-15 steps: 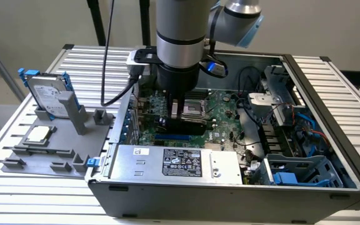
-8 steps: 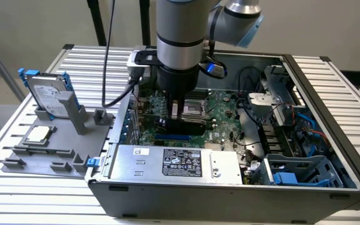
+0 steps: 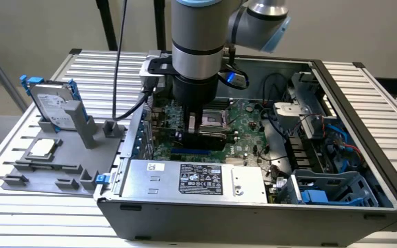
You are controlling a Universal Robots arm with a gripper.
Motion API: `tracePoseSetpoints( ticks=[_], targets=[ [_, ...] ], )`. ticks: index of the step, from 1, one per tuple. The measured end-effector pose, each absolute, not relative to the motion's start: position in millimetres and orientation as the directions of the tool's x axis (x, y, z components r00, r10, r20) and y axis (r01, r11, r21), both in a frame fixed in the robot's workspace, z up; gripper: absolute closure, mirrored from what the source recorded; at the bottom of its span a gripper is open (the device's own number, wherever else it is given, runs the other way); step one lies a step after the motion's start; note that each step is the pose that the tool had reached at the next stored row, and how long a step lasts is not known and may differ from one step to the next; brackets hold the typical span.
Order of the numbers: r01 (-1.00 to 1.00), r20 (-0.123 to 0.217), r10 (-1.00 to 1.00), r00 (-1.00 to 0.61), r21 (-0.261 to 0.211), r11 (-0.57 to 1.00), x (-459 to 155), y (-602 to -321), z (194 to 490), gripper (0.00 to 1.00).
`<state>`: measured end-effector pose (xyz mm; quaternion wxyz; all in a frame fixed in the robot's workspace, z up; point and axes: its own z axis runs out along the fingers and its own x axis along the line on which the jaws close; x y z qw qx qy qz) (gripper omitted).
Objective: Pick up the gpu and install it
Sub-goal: 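Insert the gpu into the slot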
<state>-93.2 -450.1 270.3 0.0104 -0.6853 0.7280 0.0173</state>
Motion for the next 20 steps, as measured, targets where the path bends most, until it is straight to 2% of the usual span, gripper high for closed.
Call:
tracePoseSetpoints(
  ticks=[20],
  targets=[
    [-0.998, -0.039, -0.998, -0.056, 0.011, 0.056, -97.2, -446.0, 263.6, 0.73]
  ],
)
